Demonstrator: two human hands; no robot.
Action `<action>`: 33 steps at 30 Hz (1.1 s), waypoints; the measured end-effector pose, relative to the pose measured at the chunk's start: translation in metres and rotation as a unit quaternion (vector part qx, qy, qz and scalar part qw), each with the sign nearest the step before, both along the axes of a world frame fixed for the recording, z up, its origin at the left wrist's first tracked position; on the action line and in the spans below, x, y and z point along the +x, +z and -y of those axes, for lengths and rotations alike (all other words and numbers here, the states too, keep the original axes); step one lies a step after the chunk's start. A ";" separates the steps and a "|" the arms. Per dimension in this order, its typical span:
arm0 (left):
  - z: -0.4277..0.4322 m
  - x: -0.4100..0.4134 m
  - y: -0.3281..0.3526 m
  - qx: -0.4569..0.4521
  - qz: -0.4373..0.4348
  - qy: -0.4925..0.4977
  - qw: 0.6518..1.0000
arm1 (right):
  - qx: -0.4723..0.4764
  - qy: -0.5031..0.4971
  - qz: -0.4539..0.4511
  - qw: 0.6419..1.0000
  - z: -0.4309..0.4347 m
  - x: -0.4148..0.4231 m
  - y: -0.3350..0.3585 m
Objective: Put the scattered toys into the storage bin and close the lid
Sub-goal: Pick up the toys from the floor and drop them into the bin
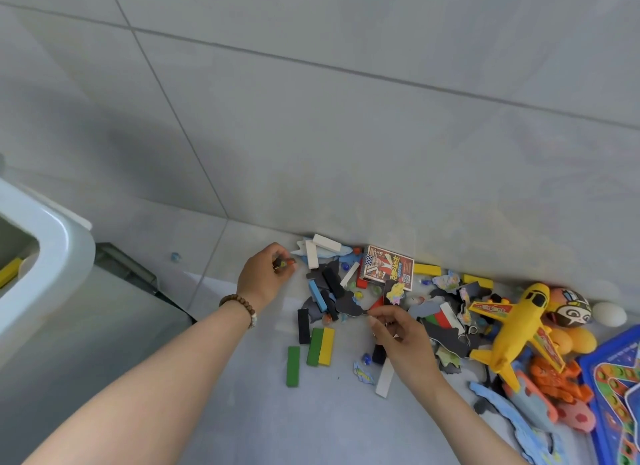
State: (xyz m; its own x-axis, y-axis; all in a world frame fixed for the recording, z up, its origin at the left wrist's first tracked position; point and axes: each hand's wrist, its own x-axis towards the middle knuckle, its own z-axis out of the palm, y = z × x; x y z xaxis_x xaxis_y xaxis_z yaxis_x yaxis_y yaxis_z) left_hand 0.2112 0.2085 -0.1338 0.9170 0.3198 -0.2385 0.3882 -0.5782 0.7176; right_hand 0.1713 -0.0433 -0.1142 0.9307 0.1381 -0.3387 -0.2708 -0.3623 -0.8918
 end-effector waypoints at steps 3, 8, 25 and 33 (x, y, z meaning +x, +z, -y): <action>-0.003 -0.003 -0.001 0.030 -0.017 -0.041 0.999 | -0.008 0.004 -0.002 1.000 0.000 -0.001 0.001; -0.004 -0.012 0.001 0.102 -0.007 -0.101 0.990 | -0.010 0.006 -0.001 1.000 0.000 -0.002 0.005; 0.027 -0.061 0.078 -0.799 -0.134 0.044 0.584 | -0.200 0.176 0.054 0.962 0.012 -0.023 0.003; 0.036 -0.066 0.098 -0.660 -0.119 0.131 0.730 | -0.098 0.055 0.005 0.994 -0.001 -0.023 0.011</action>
